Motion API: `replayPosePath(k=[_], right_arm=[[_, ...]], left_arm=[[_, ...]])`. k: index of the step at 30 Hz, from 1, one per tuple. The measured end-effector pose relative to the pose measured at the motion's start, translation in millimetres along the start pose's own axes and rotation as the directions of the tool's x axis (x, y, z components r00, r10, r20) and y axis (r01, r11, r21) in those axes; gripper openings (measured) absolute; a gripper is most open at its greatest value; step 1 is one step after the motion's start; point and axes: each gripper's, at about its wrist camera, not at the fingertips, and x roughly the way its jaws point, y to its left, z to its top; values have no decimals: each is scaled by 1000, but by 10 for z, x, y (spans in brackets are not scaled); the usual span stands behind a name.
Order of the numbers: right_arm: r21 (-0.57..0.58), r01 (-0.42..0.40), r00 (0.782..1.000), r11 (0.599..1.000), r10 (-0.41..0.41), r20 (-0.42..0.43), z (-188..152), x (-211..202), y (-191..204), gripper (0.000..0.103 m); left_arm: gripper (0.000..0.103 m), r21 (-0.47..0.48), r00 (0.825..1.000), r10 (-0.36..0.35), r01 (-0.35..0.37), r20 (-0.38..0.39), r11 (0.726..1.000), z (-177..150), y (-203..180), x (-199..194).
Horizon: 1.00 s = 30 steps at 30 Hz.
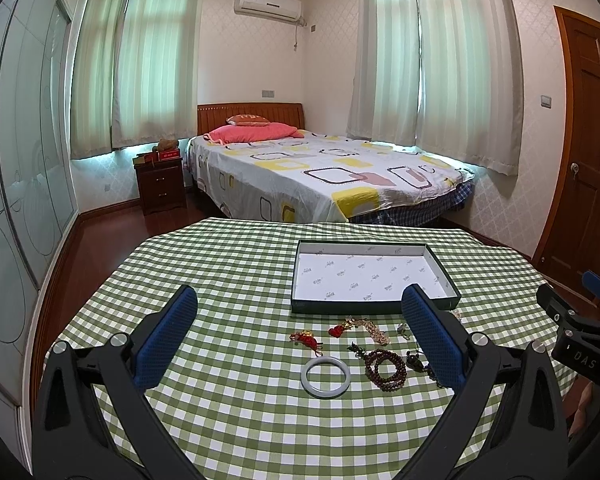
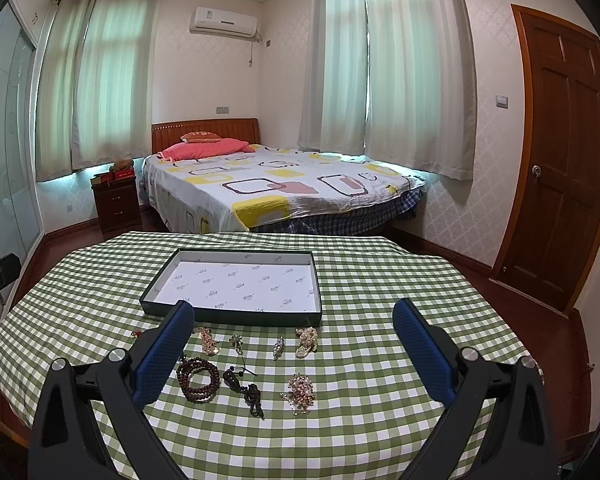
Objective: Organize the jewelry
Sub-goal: 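Grasp the white jade bangle with the left tool while the right tool grasps the gold pearl brooch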
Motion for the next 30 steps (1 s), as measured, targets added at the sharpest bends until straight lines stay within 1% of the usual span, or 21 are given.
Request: replayPosePath(k=[5, 8, 12, 14, 19, 23, 27, 30], right_arm=[[-3, -7, 1000, 1000, 7, -3, -52, 66, -15, 97], [-7, -9, 1000, 1000, 9, -8, -141, 167, -21, 97], [-3, -21, 999, 1000, 21, -44, -341, 394, -46, 97], [5, -30, 997, 1000, 31, -77, -477, 545, -63, 97], [40, -41, 988, 998, 46, -149, -774, 837, -154, 97], [52, -29, 978, 998, 39, -203, -960, 1074, -221, 97], [78, -24, 970, 997, 42, -238, -1064, 1208, -291, 97], [85, -22, 965, 996, 44, -259, -1127, 1299, -327, 97]], left_arm=[[100, -2, 1000, 7, -7, -19, 1000, -33, 37, 105], [100, -5, 999, 6, -6, -37, 1000, -113, 72, 243], [100, -8, 996, 1, -2, -89, 1000, -271, 86, 492], [100, 1, 993, 2, -2, -115, 1000, -366, 64, 620], [100, 45, 983, 6, 2, -185, 999, -658, -47, 1010], [100, 66, 972, 6, 10, -237, 998, -867, -129, 1323], [100, 69, 953, 7, 15, -304, 997, -1042, -185, 1632], [100, 74, 946, 7, 18, -325, 997, -1103, -224, 1758]])
